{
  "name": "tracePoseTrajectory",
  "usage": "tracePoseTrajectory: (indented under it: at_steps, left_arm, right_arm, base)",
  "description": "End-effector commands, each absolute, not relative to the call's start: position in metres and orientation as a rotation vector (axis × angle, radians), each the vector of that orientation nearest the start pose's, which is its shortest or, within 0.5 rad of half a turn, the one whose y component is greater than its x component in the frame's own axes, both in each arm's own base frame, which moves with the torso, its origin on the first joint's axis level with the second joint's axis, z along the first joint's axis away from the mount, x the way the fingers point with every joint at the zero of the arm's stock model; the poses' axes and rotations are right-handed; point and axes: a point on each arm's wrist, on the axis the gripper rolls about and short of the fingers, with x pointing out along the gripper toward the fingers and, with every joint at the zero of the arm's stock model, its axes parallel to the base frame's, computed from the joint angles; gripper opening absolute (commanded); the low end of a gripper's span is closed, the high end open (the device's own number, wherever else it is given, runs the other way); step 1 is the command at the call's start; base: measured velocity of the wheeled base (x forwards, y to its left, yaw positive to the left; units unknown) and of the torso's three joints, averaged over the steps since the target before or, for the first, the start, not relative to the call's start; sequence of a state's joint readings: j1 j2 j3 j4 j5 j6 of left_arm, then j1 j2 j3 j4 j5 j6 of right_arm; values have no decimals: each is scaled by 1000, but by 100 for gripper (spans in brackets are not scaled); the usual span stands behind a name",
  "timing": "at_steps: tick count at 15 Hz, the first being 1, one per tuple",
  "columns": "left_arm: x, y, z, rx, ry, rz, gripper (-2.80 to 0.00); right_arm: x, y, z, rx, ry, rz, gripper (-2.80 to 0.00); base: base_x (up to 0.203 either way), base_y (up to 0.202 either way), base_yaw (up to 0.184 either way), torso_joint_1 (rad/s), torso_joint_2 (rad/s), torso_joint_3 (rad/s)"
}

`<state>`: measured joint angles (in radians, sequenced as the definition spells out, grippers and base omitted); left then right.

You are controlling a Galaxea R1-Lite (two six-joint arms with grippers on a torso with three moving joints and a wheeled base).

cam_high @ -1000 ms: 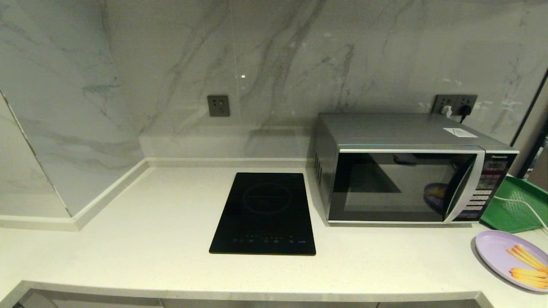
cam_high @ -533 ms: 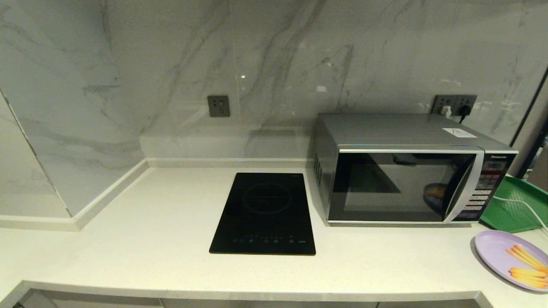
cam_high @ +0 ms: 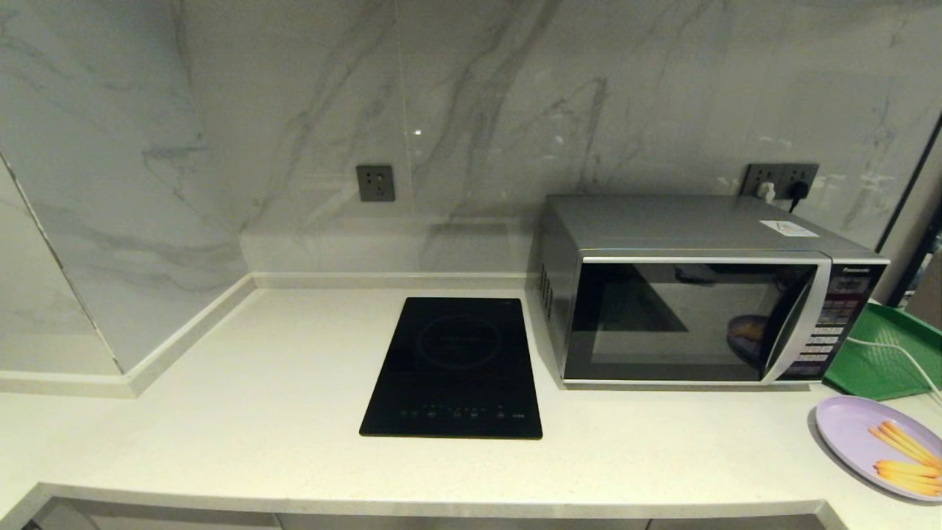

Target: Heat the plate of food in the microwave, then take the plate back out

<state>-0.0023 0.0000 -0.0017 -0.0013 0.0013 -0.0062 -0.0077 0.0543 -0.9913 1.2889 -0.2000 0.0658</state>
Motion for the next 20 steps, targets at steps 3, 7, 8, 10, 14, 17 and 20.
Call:
tracePoseTrajectory:
  at_steps: [3, 7, 8, 10, 14, 17, 20]
  left_arm:
    - [-23, 0, 76, -7, -3, -2, -280]
    - [-23, 0, 76, -7, -3, 0, -280]
    - [-23, 0, 76, -6, -3, 0, -280]
    - [-23, 0, 76, -6, -3, 0, -280]
    - [-23, 0, 76, -6, -3, -1, -280]
    - [-23, 0, 76, -7, -3, 0, -280]
    - [-23, 0, 76, -6, -3, -2, -280]
  right_arm:
    - [-75, -3, 115, -36, 275, -160, -280]
    - [-27, -1, 84, -124, 4, -49, -280]
    - [-25, 0, 83, -124, -26, -30, -280]
    - [-23, 1, 77, -124, -16, 24, -280]
    - [-24, 1, 75, -63, 30, 33, -280]
    - [-23, 0, 76, -9, 2, -3, -280]
    - [-23, 0, 76, -9, 0, -3, -280]
  base:
    - [0, 0, 0, 0, 0, 0]
    - [0, 0, 0, 0, 0, 0]
    - [0, 0, 0, 0, 0, 0]
    - [0, 0, 0, 0, 0, 0]
    - [0, 0, 0, 0, 0, 0]
    - [0, 0, 0, 0, 0, 0]
    - [0, 0, 0, 0, 0, 0]
